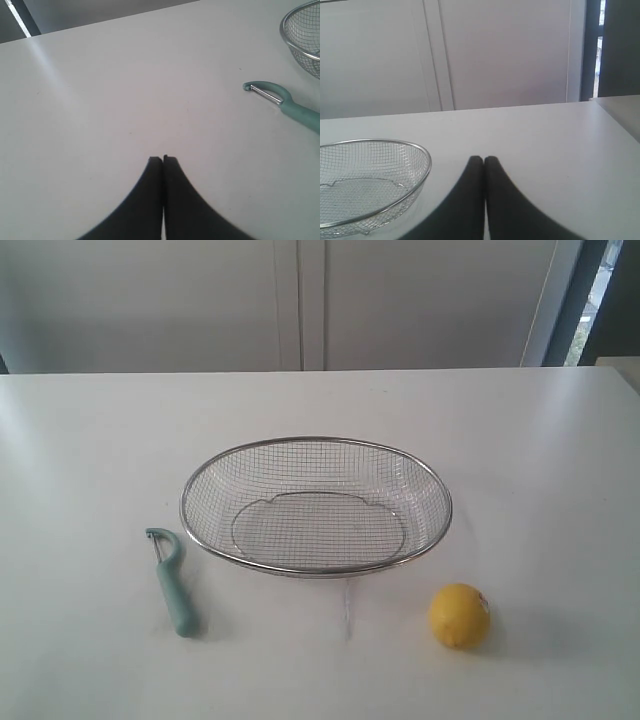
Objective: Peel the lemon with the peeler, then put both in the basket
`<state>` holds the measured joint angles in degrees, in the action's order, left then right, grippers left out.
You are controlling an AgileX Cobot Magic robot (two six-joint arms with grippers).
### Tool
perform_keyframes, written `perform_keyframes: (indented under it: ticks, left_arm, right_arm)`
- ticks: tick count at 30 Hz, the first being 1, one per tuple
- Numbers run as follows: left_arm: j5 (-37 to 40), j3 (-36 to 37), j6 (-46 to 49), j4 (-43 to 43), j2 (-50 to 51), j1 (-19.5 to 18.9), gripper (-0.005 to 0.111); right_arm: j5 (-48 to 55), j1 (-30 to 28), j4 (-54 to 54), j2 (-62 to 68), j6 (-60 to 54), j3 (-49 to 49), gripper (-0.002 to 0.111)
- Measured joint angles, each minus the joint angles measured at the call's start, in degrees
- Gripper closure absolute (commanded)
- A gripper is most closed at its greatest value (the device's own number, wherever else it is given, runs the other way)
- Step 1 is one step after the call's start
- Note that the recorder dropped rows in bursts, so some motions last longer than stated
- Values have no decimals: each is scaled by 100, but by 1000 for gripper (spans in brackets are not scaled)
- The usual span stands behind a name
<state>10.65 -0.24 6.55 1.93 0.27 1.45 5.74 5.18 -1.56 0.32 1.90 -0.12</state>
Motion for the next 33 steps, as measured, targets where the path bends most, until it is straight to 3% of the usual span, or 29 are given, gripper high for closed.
perform_keyframes:
  ticks: [8,19,33]
  left_arm:
    - [0,0,0,0,0,0,106]
    - [0,0,0,0,0,0,106]
    - [0,0,0,0,0,0,106]
  right_arm:
    - [-52,0,0,0,0,0,108]
    - [-945,0,0,0,0,0,108]
    - [-3210,0,-89,0,0,0,108]
